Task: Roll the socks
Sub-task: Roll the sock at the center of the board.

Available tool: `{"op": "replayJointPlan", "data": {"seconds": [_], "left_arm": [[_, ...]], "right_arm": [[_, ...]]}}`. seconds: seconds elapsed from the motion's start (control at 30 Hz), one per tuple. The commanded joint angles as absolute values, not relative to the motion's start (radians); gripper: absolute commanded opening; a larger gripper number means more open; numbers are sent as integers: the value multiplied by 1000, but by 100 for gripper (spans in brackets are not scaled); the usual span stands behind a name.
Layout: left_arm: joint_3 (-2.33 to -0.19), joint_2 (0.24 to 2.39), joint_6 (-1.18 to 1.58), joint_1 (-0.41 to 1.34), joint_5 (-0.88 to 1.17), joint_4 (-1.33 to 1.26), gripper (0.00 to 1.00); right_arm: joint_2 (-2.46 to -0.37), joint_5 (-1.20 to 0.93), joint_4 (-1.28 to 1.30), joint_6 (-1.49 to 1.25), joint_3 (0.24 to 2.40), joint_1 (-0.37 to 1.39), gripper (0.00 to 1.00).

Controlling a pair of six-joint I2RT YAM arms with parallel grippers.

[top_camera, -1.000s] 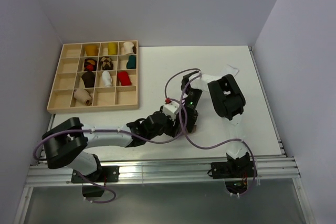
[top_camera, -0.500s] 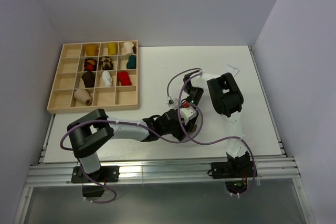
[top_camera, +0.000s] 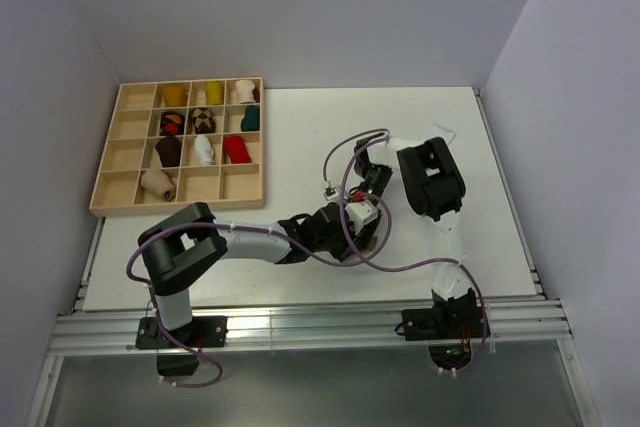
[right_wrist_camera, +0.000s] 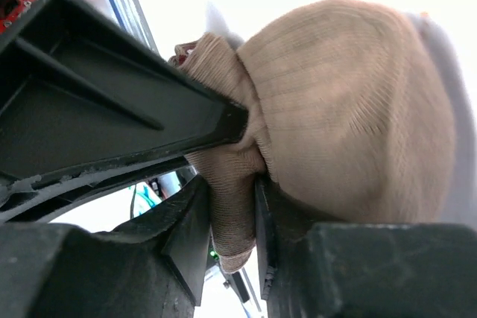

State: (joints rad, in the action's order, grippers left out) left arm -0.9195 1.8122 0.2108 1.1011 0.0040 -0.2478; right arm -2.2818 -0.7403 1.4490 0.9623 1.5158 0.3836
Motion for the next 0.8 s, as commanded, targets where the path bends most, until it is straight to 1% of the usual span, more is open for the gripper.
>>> {"op": "replayJointPlan", "data": {"seconds": [0.0,0.03,0.07,0.13,0.3,0.33,0.4,0.6,0.7,0.77], "left_arm": [[-948,1864,224,1092,11,-178,19],[-956,1864,230,1089,23,-166,15],[-956,1862,245,1082,49,-160,7],[-960,1856,262,1072,72,-135,0],[-931,1825,328,1031,179,-127,0],[-924,1825,340,1011,210,-126,0],[-923,1828,377,985,274,-118,0],[-968,1832,504,911,391,-48,0],[-1008,1847,577,887,445,39,0],[-1057,1885,633,873,526,77,0]], "right_arm": [[-2267,-703,1336,1002,1513,373,36],[-2229,-707,1307,997,1500,368,40],[-2208,-715,1287,991,1471,365,41],[-2145,-721,1249,974,1447,354,43],[-2007,-755,1166,887,1384,292,47],[-1959,-761,1132,873,1365,279,49],[-1916,-775,1097,835,1348,232,50],[-1741,-836,890,707,1253,66,51],[-1671,-828,848,713,1186,38,51],[-1582,-802,796,735,1118,40,54]]}}
